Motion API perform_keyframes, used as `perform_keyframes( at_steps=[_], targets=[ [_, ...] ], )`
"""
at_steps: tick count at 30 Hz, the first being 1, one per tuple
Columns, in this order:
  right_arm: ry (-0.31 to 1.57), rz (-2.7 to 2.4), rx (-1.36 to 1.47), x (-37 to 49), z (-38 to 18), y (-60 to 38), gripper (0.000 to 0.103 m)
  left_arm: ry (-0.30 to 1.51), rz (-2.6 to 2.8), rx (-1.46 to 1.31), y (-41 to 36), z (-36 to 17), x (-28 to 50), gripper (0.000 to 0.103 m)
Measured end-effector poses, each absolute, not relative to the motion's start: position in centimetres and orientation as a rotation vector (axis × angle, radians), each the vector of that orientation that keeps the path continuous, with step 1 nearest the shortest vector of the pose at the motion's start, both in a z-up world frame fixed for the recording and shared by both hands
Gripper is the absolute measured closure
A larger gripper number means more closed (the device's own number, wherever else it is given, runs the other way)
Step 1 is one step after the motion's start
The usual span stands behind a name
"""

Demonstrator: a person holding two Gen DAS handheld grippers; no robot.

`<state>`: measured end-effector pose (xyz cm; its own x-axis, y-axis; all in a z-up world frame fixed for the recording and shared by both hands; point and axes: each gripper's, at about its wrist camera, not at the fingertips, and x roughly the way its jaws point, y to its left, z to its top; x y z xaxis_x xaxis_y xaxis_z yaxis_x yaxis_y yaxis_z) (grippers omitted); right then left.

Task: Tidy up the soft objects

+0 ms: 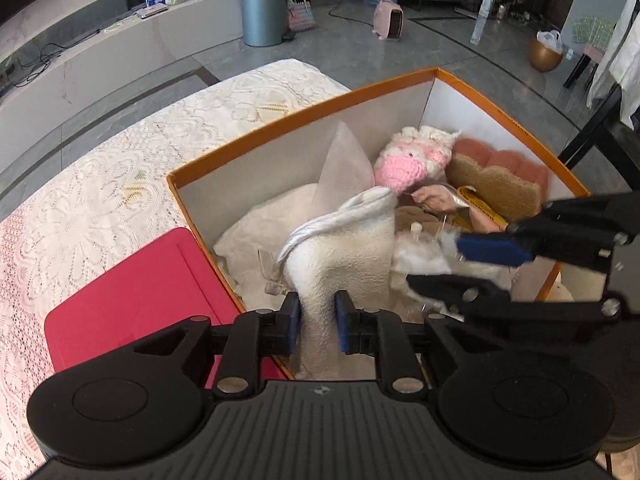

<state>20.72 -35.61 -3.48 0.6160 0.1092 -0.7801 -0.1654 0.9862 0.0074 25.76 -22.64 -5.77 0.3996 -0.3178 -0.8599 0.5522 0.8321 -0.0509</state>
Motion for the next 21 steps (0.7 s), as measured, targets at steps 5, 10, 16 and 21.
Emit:
perform_keyframes(
  at_steps=[5,10,16,21],
  targets=[
    [0.896,0.171,-0.058,20.8,-3.0,-35.6,0.07,0.982,-0.563,0.25,-21.7,-4.9,25.3,0.068],
    [0.882,0.164,-0.052,20.0,-1.1,-36.5,0.05,0.929,-0.585,0.201,-20.5,-3.2,24.5,0.054],
    [0.86,0.148,-0.056,18.6,1.1,-37.8,0.039,0.878,-0.594,0.156,-19.4,-1.9,24.1,0.077],
    [0.937,0.131,-0.025,19.7,-0.2,-38.4,0.068,0.915,-0.602,0.173,-20.2,-3.1,24.7,0.091]
  ],
)
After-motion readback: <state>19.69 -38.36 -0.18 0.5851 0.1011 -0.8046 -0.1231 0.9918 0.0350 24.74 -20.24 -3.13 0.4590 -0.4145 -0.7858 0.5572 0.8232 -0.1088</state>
